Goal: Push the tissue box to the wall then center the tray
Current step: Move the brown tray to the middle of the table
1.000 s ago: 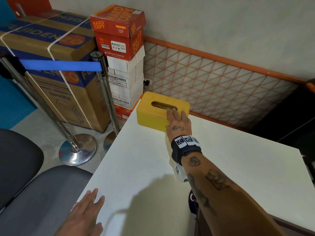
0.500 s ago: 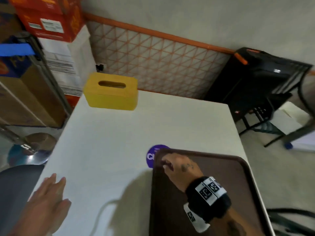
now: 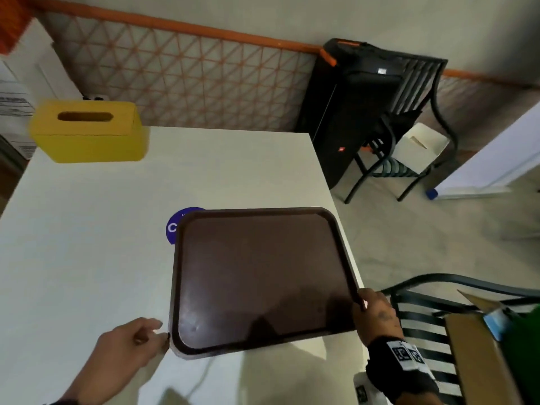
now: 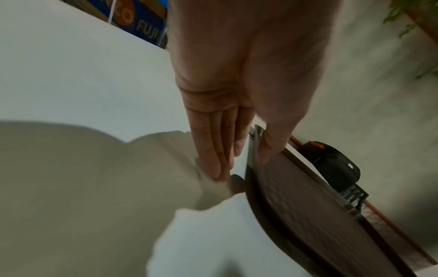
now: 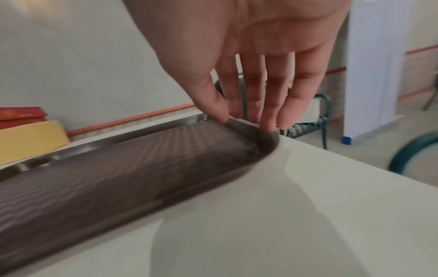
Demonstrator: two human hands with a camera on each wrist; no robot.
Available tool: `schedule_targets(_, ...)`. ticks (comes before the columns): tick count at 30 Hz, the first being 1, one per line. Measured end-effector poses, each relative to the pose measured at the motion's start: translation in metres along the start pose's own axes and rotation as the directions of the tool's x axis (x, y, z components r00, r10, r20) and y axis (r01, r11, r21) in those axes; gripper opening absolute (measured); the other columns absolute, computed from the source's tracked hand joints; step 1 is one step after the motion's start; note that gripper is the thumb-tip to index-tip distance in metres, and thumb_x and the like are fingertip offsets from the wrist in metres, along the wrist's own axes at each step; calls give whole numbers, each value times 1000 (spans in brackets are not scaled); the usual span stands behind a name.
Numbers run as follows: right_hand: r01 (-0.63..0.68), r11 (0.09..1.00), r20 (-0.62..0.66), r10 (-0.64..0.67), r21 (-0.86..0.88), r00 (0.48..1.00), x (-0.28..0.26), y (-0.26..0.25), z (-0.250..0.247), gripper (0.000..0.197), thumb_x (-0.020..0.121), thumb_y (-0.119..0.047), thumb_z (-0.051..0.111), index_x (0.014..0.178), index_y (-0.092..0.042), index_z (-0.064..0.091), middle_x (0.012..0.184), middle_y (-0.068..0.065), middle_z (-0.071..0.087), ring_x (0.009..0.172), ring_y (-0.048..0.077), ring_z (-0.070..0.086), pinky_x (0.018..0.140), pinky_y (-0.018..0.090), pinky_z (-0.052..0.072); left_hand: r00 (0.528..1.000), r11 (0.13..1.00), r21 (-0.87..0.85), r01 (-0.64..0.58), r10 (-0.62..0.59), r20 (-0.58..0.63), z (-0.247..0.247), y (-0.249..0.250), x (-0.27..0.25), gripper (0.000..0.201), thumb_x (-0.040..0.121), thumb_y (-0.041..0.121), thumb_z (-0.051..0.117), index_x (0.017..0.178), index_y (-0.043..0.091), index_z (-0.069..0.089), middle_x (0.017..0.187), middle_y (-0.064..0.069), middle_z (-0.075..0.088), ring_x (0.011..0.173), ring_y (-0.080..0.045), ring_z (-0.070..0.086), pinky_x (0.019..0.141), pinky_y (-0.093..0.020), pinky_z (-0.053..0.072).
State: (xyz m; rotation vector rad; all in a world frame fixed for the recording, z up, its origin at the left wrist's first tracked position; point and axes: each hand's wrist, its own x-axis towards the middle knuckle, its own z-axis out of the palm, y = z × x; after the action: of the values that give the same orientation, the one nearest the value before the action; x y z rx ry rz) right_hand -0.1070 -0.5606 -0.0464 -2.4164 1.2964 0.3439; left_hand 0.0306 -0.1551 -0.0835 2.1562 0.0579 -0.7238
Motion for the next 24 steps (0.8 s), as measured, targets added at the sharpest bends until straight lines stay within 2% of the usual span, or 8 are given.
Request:
schedule_targets(3, -19, 996, 3, 19, 86, 1000, 13, 26, 5, 39, 89, -20, 63, 126, -11, 58, 121, 16, 61, 111, 35, 59, 98, 41, 48, 999, 999, -42, 25, -25, 20, 21, 18, -13, 10, 75, 14, 79, 81, 12, 72, 65, -4, 77, 55, -13, 73, 51, -19, 56)
schedule_targets(6, -11, 979, 88, -7, 203, 996, 25, 35, 8, 18, 90, -11, 60, 106, -12, 66, 91, 10, 71, 82, 29, 70, 82, 42, 59, 997, 994, -80, 69, -70, -12, 31, 19, -14, 9, 77, 5, 77, 84, 8, 72, 65, -7, 77, 59, -20, 75, 59, -28, 60)
schedule_targets(8, 0, 958, 99, -29, 285, 995, 31, 36, 6, 11, 88, -8, 60, 95, -15, 66, 81, 7, 71, 71, 25, 70, 73, 40, 61, 995, 992, -102, 79, -84, -47, 32, 19, -15, 9, 76, 0, 75, 83, 6, 72, 66, -8, 77, 61, -24, 75, 68, -36, 62)
schedule_targets(11, 37, 930, 85, -73, 367, 994, 47, 32, 3, 11, 86, -6, 64, 91, -14, 68, 81, 7, 70, 74, 26, 66, 69, 32, 52, 989, 982, -165, 97, -114, -96, 26, 26, -7, 6, 76, -2, 75, 81, 1, 72, 68, -12, 76, 65, -27, 74, 71, -42, 62)
schedule_targets(14, 67, 910, 81, -109, 408, 991, 78, 20, 5, 18, 84, -5, 66, 82, -22, 64, 78, 7, 70, 74, 31, 69, 72, 44, 60, 981, 969, -227, 96, -132, -146, 13, 43, 11, 6, 77, -1, 75, 83, -2, 73, 73, -17, 76, 70, -30, 74, 66, -35, 63)
schedule_targets(17, 107, 904, 55, -142, 414, 988, 118, -4, 5, 22, 83, -7, 67, 74, -25, 60, 76, 4, 71, 73, 32, 71, 69, 39, 56, 972, 954, -290, 83, -141, -186, -3, 66, 39, 10, 78, -4, 73, 87, -1, 73, 75, -19, 75, 69, -31, 73, 57, -28, 62)
schedule_targets(20, 125, 891, 21, -149, 436, 989, 155, -41, -1, 21, 83, -8, 67, 72, -25, 60, 78, 7, 74, 74, 32, 72, 64, 41, 56, 969, 943, -327, 63, -136, -206, -18, 89, 78, 12, 80, -6, 70, 92, -3, 70, 83, -25, 72, 72, -34, 72, 57, -29, 62)
schedule_targets(24, 131, 862, -27, -135, 489, 991, 190, -92, -12, 13, 85, -2, 64, 82, -15, 64, 78, 15, 72, 69, 33, 71, 77, 48, 61, 969, 939, -341, 43, -122, -213, -37, 109, 129, 15, 80, -6, 70, 95, -7, 67, 89, -30, 70, 67, -31, 73, 60, -31, 63)
